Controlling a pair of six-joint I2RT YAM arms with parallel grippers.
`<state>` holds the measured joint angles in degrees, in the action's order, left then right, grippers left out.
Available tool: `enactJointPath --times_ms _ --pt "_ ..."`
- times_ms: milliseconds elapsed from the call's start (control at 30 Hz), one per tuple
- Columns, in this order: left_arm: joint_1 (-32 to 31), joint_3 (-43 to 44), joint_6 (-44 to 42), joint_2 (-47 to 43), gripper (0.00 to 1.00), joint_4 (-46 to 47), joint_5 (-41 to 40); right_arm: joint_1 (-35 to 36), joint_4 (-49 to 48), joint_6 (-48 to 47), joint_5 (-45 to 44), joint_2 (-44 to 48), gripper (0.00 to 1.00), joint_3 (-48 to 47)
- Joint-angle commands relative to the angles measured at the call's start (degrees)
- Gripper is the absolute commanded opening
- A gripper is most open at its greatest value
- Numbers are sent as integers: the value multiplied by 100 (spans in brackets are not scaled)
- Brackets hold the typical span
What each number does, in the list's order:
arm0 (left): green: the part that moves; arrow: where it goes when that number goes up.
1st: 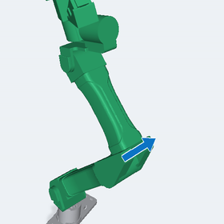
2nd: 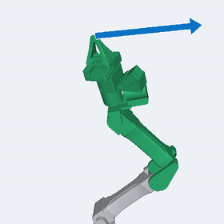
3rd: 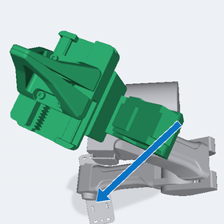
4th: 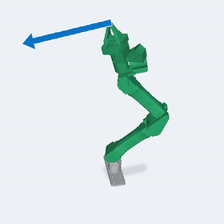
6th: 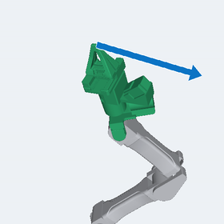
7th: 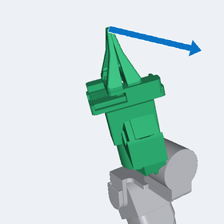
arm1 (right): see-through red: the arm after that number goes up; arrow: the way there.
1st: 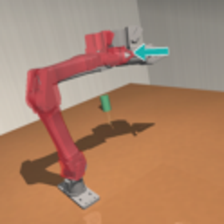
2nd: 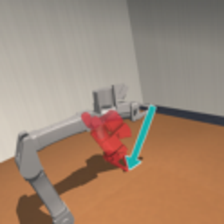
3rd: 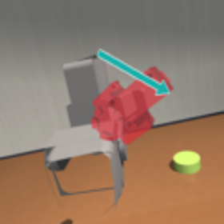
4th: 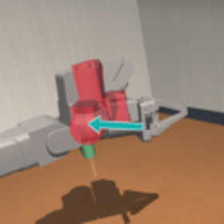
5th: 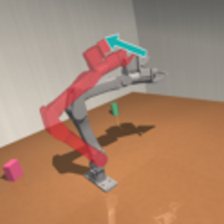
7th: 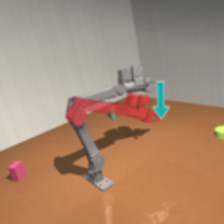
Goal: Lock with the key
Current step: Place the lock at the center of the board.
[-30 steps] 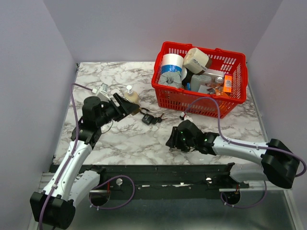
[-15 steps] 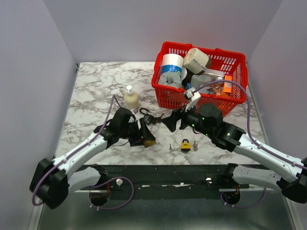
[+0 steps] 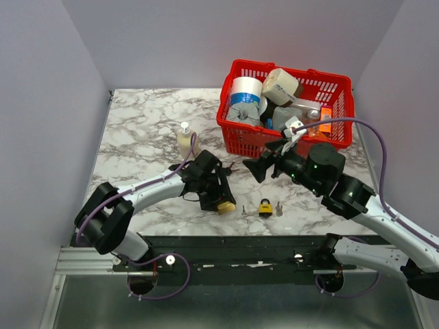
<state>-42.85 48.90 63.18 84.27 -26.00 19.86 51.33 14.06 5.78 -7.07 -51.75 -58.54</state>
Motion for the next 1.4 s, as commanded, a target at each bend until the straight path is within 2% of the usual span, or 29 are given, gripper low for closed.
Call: enactJointPath --times_ms 0,233,500,533,700,1067,1100,1133,1233,1367 --pt "-57 146 309 247 2 -204 71 -27 298 -428 29 191 98 -412" --pt "-101 593 37 889 4 -387 176 -35 343 -437 -110 226 98 -430" --pt "-101 962 -104 1486 13 -722 212 -44 343 -420 -137 385 100 -210" --pt "-101 998 -130 1531 16 -801 194 -36 343 -429 -145 393 100 -210" --pt "-109 1069 -271 1680 18 -1038 80 -53 343 -473 -154 429 100 -131" --pt "-118 1007 -534 1786 28 -1214 71 -71 299 -341 -172 499 100 -8" --pt "-144 1085 -578 1812 31 -1232 62 -79 299 -341 -163 481 100 1" --pt "-153 1130 -631 1873 43 -1284 36 -79 299 -332 -198 481 100 -8" --pt "-153 1261 -693 1926 57 -1320 9 -88 290 -306 -198 464 100 1" --pt "-153 1385 -719 1883 66 -1346 -34 -88 264 -306 -181 437 100 10"
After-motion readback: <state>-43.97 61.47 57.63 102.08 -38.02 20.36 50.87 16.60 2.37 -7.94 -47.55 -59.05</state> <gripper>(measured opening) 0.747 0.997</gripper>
